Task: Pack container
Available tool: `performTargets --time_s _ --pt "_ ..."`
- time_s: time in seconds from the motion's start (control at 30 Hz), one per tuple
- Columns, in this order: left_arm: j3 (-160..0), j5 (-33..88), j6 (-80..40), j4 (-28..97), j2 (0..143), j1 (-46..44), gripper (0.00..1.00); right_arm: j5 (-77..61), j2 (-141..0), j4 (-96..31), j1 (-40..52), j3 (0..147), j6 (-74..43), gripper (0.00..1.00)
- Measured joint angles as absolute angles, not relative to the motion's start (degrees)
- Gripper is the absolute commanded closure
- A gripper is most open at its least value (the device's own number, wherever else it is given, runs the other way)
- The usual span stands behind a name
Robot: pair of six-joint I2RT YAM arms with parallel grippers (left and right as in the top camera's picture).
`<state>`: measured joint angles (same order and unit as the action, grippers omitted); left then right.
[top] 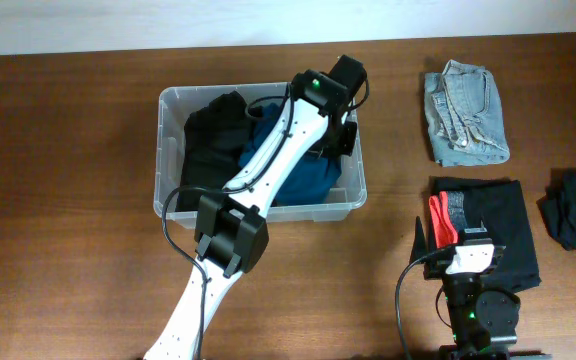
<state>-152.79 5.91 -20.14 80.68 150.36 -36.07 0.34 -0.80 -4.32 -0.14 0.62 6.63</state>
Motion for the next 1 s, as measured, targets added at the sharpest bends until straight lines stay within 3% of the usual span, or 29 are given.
performTargets --time_s 0.4,1.0 --pt "-153.8 -4.0 -19.3 84.7 145.3 -34.7 0.86 0.3 -0.8 -4.3 -0.1 0.6 6.7 0.02" --pt "-143.6 -0.9 -19.3 76.8 145.2 -33.9 0.87 0.3 -0.8 -4.3 -0.1 0.6 6.7 0.02"
